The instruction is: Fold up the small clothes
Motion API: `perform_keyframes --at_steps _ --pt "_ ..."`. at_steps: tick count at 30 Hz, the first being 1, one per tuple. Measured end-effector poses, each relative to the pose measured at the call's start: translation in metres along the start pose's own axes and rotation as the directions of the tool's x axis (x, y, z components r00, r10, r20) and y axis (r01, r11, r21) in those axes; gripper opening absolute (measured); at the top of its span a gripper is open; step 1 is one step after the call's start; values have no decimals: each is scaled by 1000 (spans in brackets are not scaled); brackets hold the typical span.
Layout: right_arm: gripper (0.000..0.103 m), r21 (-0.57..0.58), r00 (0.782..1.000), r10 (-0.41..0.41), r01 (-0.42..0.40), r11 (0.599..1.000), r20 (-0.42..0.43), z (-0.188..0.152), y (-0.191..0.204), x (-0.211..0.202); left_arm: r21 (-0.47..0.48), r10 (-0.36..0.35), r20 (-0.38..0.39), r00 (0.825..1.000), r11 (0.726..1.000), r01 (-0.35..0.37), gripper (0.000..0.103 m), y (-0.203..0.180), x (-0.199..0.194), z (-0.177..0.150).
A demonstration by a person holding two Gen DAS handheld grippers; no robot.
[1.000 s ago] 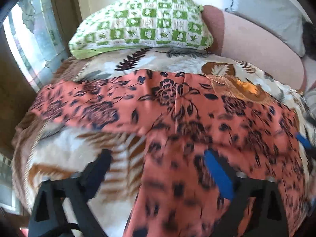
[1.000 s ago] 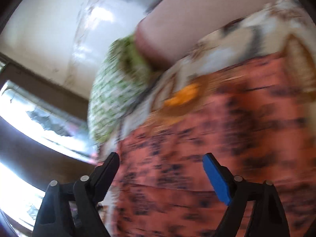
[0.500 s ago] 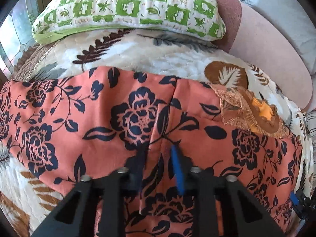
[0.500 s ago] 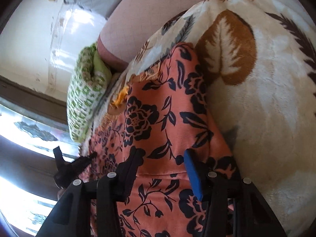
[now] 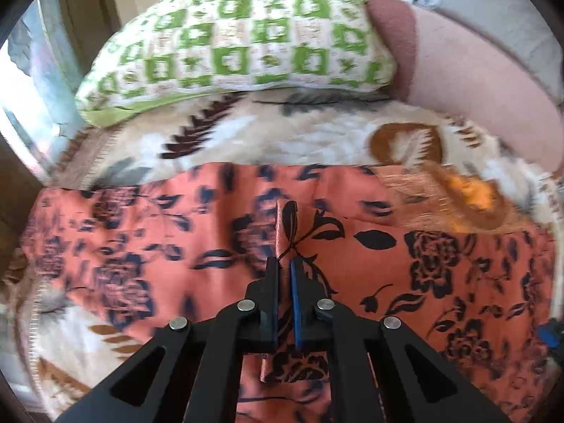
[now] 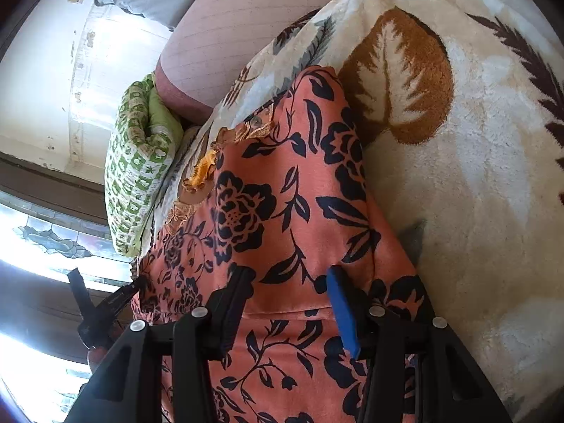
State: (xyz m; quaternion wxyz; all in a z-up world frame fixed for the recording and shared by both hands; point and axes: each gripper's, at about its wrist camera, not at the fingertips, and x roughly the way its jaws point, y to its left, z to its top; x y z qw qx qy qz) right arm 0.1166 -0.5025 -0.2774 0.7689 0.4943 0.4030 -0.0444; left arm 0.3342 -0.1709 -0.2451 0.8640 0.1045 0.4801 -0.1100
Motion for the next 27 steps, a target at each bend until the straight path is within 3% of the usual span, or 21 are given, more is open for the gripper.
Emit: perform_keyframes --at_steps 4,7,9,11,13,15,16,17,21,22,24,27 --pt "50 12 1000 1 -1 1000 -11 2 0 1 -44 88 13 996 995 -88 3 17 4 -1" --pt "50 11 1000 1 0 1000 -17 4 -1 2 -88 43 -38 998 995 -46 4 32 13 -3" --pt "50 11 1000 6 -5 1000 -20 4 -2 3 -127 37 -18 999 991 -39 9 48 8 -7" --pt "50 11 1000 8 -8 1000 -23 5 -2 4 -179 59 -6 998 982 -59 27 78 0 -13" --pt "50 9 1000 7 -7 1000 -23 5 -2 5 -266 63 0 998 962 -61 29 119 -11 -20" --pt "51 0 1000 -1 1 1000 -19 4 -1 6 -345 67 9 998 937 -59 40 158 -22 -25" --pt "51 -10 1000 -8 8 1000 -16 4 1 7 -392 80 11 997 917 -69 55 181 -27 -29" --pt "51 -18 1000 -14 14 1000 -12 3 2 8 -449 101 7 995 889 -87 62 209 -32 -34" --pt "53 -50 999 -38 38 998 7 1 7 10 -638 119 -38 992 762 -116 63 299 -33 -54" --pt "54 -60 999 -44 45 997 12 1 8 11 -692 100 -50 994 714 -106 63 323 -29 -62" --pt "56 -87 998 -60 62 994 26 -1 12 12 -757 54 -50 997 650 -73 63 350 -20 -70" --pt "60 -138 995 -86 92 986 48 -4 19 14 -829 -71 -3 997 557 37 63 374 0 -77"
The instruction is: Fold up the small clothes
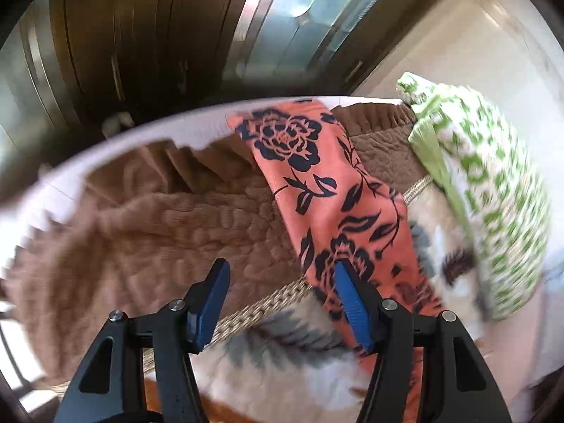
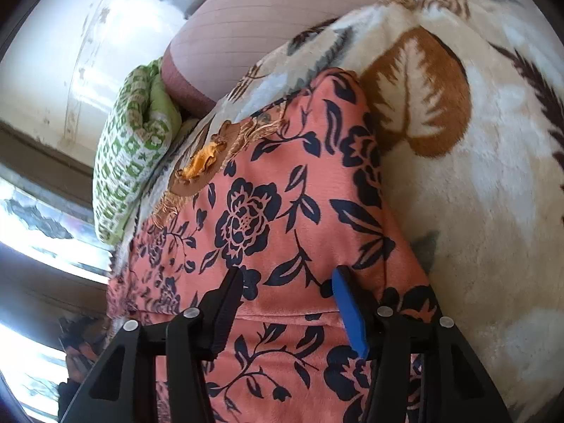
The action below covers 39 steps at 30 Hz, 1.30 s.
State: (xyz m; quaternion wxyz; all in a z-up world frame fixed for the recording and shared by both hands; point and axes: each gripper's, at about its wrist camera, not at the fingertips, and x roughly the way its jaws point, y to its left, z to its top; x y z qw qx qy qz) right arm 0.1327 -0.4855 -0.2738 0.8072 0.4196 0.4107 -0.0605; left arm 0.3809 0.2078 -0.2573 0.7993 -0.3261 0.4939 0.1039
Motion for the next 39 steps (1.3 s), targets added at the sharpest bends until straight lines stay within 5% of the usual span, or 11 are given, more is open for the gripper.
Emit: perform_keyframes --at_steps 6,9,15,18,22,27,31,33,39 --pt "69 -127 997 -60 64 990 40 -7 18 5 -106 -131 27 991 985 133 60 2 24 9" --pt "69 -173 994 -86 96 980 62 -10 23 7 -107 -173 47 984 978 177 39 0 33 17" --pt "69 -174 994 -79 92 980 80 -10 20 7 -111 -153 89 984 980 162 27 -4 50 34" --pt "69 -181 993 -84 99 978 88 -11 22 8 -116 -109 127 986 985 124 11 -3 51 33" --pt "69 -179 992 -84 100 979 93 -10 24 10 -19 -82 173 982 996 87 6 -24 39 29" --pt "69 -151 994 -70 83 985 86 -8 22 8 159 -169 224 960 978 134 5 -79 0 11" --pt "69 -90 997 -41 47 995 70 -5 16 5 364 -274 196 941 912 190 5 -144 -43 -30" --pt "69 -46 998 -18 21 999 58 -3 12 2 476 -308 169 936 857 197 5 -182 -62 -61" --pt "69 45 998 28 -30 999 55 -1 3 -14 706 -412 13 911 649 283 5 -283 -97 -190"
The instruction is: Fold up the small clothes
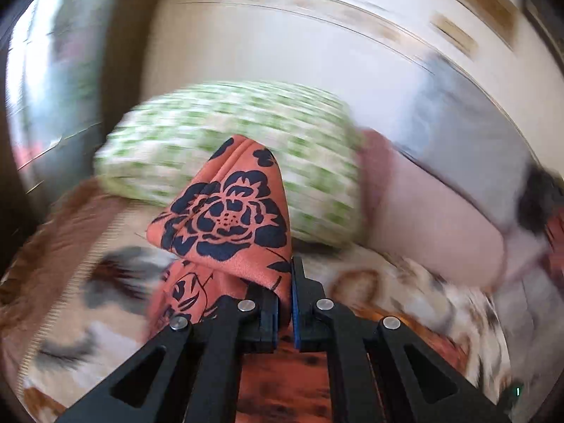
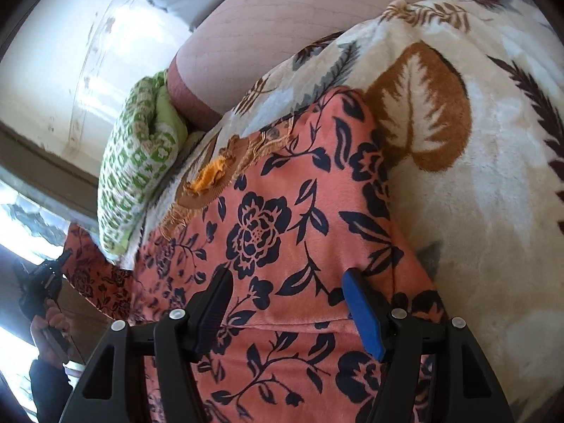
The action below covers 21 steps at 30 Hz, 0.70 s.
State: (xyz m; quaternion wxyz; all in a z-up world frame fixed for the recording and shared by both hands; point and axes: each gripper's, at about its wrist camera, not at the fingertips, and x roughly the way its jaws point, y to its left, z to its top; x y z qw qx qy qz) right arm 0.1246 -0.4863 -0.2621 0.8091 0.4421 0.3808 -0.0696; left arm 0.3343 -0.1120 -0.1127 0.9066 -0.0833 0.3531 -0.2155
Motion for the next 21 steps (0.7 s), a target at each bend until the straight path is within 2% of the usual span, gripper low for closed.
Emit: perform_keyframes --at_steps 2,4,7,9,10,11,12,14,15,16,18,19,21 --pt "69 20 1000 17 -17 1000 14 2 -3 -8 44 -78 -51 996 996 80 5 -57 10 -22" --pt "69 38 999 34 -36 999 40 6 -6 -20 87 -127 -109 986 987 137 5 -112 25 -48" --pt "69 59 995 47 -53 997 87 14 -11 -36 119 -160 -186 969 976 184 6 -173 48 -86" --pt "69 78 992 54 -63 995 113 20 -16 -46 121 -162 -279 946 972 202 12 -209 71 -117" --pt "69 89 991 58 -68 994 118 22 -19 -48 137 -149 -334 931 969 204 30 -223 81 -132" --pt "69 113 991 64 -78 991 120 25 -24 -52 164 -119 -401 908 966 199 55 -236 91 -150" --pt "70 143 991 71 -88 986 117 28 -30 -54 183 -100 -436 894 963 198 60 -242 93 -162" --pt "74 192 990 84 -105 976 114 33 -39 -58 219 -103 -470 877 948 229 60 -247 89 -180" --pt "75 217 988 97 -121 969 118 35 -44 -61 234 -112 -472 874 940 247 60 -247 81 -183" --pt "75 229 987 105 -130 965 120 36 -46 -62 257 -116 -460 880 931 258 61 -242 71 -181" --pt "75 238 986 116 -143 961 122 38 -47 -63 275 -112 -420 901 930 244 63 -227 58 -172" --pt "75 230 986 114 -140 963 125 38 -45 -64 277 -96 -382 919 937 213 68 -209 50 -161" --pt "75 204 986 109 -133 970 127 38 -39 -63 267 -32 -331 943 955 126 70 -175 47 -139"
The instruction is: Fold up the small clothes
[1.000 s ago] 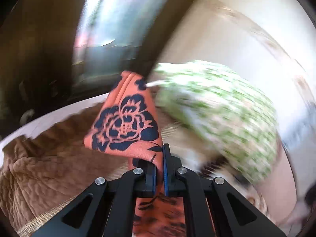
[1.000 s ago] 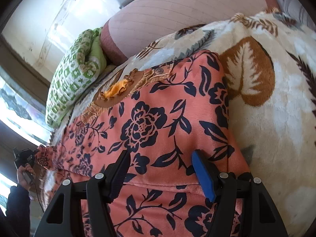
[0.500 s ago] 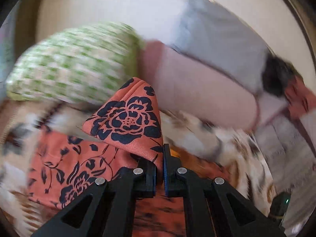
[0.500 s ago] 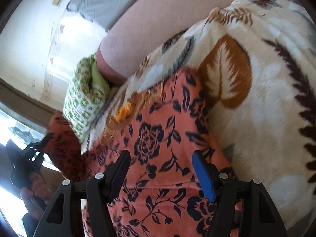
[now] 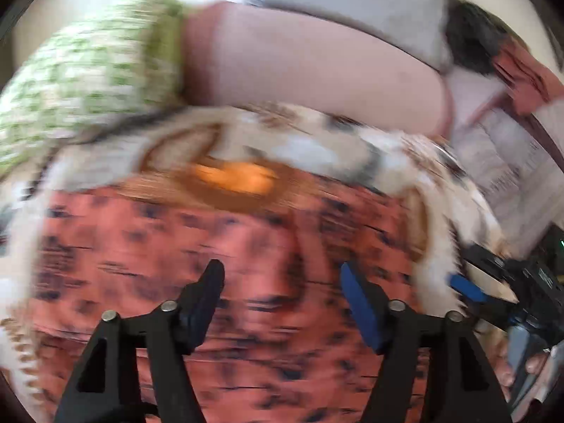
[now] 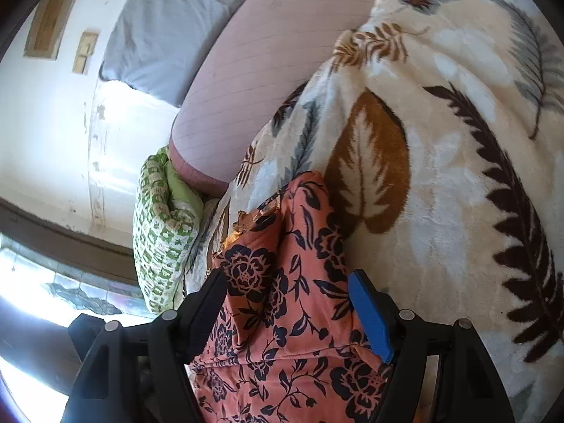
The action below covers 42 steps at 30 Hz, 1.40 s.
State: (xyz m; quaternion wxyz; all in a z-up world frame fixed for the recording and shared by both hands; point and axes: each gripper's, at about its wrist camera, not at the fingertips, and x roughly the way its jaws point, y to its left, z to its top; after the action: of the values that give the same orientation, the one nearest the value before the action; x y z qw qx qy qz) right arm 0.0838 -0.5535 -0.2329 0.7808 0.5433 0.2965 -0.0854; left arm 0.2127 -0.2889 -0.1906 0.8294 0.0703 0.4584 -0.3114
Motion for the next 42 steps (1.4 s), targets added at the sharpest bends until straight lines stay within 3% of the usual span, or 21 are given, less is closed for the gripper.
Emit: perform_keyframes --at_steps 4,7,10,13,16,17,19,23,26,29,32,36,39,42 --pt "75 -40 999 13 -15 999 -34 -8 12 15 -124 169 -4 986 978 -168 70 73 -10 12" --pt "75 -67 999 3 -6 998 -46 -15 19 26 -199 172 -40 984 964 -177 70 96 -2 11" --pt "75 -30 997 13 -15 999 -73 -18 15 33 -167 152 -76 985 972 -163 70 77 18 10" --pt "75 4 997 14 -14 1000 -74 -16 7 30 -39 283 -153 947 956 -292 70 37 54 6" --pt "75 16 999 22 -21 1000 -48 -9 3 21 89 377 -170 910 926 -367 69 -8 82 -1" --pt "75 17 999 24 -23 1000 -42 -7 3 18 116 386 -166 907 922 -371 67 -20 84 -4" --pt "75 14 999 26 -25 1000 -30 -3 3 14 166 373 -133 918 922 -351 67 -47 80 -11" --pt "75 20 999 35 -34 999 -10 3 2 6 310 247 -143 958 931 -194 67 -100 66 -36" --pt "75 27 999 40 -40 999 10 6 2 0 327 121 -169 978 943 -60 68 -107 50 -50" --pt "75 24 999 47 -48 999 25 7 2 -4 262 85 -160 984 964 -41 68 -82 29 -52" --pt "75 2 998 62 -62 998 14 5 7 -2 213 159 -118 980 968 -131 68 -38 13 -45" --pt "75 -46 995 99 -101 994 -28 -5 17 11 98 300 -116 947 952 -289 68 36 4 -33" --pt "75 -62 987 146 -150 987 -69 -12 22 23 -22 398 -143 906 914 -405 68 104 -5 -28" --pt "75 -54 978 181 -188 981 -105 -17 22 41 -115 439 -186 879 878 -464 68 153 -6 -34"
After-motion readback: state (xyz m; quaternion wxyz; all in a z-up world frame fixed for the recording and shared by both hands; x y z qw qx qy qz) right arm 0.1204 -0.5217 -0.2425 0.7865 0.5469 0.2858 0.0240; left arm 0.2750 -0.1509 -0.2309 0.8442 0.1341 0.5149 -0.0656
